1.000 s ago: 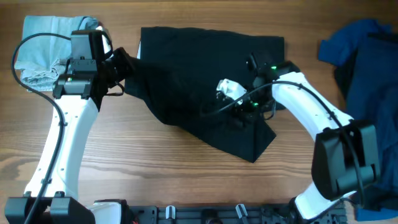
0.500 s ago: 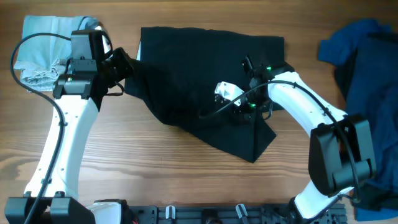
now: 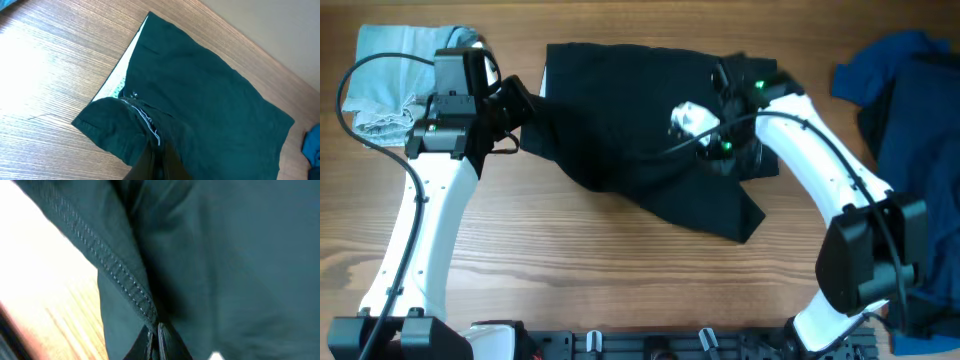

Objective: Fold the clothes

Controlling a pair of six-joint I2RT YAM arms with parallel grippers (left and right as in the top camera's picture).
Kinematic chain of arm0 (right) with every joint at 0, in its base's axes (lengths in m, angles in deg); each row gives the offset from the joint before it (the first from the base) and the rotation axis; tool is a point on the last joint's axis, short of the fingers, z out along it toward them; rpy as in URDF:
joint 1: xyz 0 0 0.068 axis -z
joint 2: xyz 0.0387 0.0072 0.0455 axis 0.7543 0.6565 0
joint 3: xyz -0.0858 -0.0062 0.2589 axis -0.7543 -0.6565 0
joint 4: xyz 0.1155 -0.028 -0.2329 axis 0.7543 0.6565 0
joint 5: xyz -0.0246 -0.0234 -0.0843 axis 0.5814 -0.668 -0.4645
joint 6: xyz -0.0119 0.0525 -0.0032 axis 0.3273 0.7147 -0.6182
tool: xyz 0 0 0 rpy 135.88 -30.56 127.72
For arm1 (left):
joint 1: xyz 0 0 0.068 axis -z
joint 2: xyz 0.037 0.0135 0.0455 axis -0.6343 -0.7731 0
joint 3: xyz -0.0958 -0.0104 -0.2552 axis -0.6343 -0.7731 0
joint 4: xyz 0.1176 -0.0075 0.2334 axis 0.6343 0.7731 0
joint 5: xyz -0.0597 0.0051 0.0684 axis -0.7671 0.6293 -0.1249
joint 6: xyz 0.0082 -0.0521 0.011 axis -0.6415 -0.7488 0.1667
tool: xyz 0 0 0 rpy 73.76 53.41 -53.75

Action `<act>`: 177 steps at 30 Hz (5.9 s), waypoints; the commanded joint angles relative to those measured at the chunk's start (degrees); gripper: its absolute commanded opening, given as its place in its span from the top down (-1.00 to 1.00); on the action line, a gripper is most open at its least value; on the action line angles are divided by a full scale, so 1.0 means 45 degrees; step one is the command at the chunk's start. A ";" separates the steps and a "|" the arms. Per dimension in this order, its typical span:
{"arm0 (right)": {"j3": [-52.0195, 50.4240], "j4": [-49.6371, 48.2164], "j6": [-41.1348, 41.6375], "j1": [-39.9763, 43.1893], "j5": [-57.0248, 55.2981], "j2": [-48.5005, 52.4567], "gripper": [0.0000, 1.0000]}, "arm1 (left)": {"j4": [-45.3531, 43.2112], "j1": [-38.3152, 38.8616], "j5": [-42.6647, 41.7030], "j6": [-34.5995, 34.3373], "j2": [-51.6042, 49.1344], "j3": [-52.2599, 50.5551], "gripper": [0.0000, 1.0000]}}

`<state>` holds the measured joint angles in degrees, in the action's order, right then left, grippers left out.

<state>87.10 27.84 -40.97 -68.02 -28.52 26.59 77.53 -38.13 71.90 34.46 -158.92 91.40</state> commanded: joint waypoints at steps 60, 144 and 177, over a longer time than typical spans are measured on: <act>0.3779 -0.8961 0.1972 0.2599 -0.4682 0.5348 0.91 | -1.0171 0.0189 0.0797 0.0015 -0.6552 0.0296 0.90; -0.2074 -0.3837 0.7912 0.4828 -0.0986 0.1030 -0.01 | -0.4274 0.0918 0.1443 0.2302 -0.5872 0.1326 -0.80; -0.3789 -0.3075 1.0880 0.4838 -0.4401 0.0073 0.91 | -0.4367 0.0918 0.1433 0.2312 -0.5872 0.1326 -0.85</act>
<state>70.49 12.48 5.02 -46.29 -43.10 29.08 58.21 -33.85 77.52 44.76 -187.07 96.55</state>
